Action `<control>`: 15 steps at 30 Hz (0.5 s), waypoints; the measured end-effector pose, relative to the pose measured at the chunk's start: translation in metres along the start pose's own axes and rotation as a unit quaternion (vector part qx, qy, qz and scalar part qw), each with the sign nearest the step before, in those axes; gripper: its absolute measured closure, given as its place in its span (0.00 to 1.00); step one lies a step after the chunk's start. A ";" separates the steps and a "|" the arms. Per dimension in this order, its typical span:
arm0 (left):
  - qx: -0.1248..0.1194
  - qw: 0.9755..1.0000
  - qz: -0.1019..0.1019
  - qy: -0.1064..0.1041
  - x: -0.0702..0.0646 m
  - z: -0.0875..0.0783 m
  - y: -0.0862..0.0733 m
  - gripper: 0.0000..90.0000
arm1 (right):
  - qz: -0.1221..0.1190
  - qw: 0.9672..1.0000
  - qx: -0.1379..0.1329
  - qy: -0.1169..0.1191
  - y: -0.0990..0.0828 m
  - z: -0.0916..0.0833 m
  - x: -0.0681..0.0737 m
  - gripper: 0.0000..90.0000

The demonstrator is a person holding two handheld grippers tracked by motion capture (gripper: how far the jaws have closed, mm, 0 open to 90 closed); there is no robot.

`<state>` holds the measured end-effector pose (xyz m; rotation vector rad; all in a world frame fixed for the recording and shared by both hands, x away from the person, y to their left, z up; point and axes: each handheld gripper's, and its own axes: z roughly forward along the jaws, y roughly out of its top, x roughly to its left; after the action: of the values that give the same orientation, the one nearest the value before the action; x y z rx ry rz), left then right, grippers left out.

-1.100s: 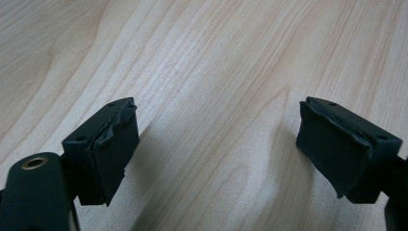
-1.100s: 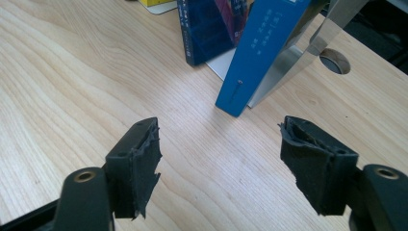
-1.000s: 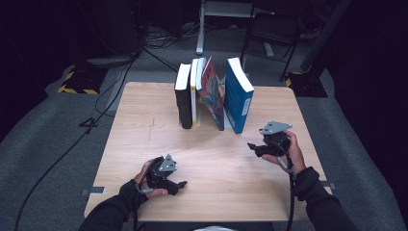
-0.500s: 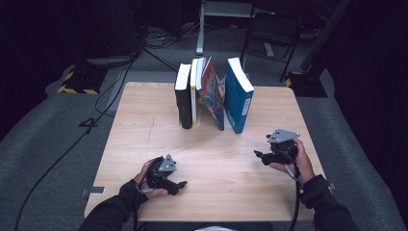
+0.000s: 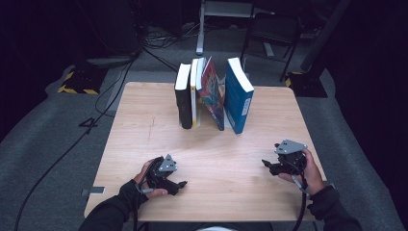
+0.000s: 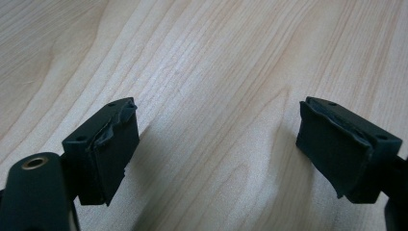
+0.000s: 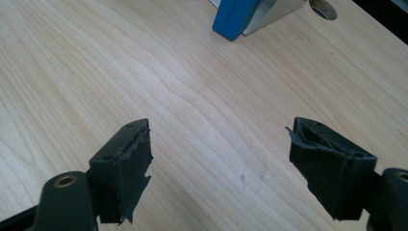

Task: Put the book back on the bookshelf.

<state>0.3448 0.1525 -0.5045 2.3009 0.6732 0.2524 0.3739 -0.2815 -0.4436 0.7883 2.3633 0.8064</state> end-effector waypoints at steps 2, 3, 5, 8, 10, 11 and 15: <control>0.000 1.000 0.000 0.000 0.000 0.000 0.000 0.16 | 0.003 1.000 0.003 -0.002 -0.005 -0.001 0.001 0.25; 0.000 1.000 0.000 0.000 0.000 0.000 0.000 0.16 | 0.000 1.000 0.004 -0.001 -0.008 -0.002 0.001 0.25; 0.000 1.000 0.000 0.000 0.000 0.000 0.000 0.16 | 0.004 1.000 0.004 0.001 -0.015 -0.003 0.002 0.25; 0.000 1.000 0.000 0.000 0.000 0.000 0.000 0.16 | 0.007 1.000 0.006 0.003 -0.023 -0.004 0.002 0.25; 0.000 1.000 0.000 0.000 0.000 0.000 0.000 0.16 | 0.011 1.000 0.005 0.005 -0.031 -0.005 0.002 0.25; 0.000 1.000 -0.001 0.000 0.000 0.000 0.000 0.16 | 0.012 1.000 0.004 0.007 -0.036 -0.005 0.002 0.25; 0.000 1.000 0.000 0.000 0.000 0.000 0.000 0.16 | 0.021 1.000 0.007 0.009 -0.050 -0.006 0.001 0.24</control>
<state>0.3448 0.1525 -0.5045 2.3006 0.6733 0.2522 0.3520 -0.3159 -0.4727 0.8433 2.3777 0.8186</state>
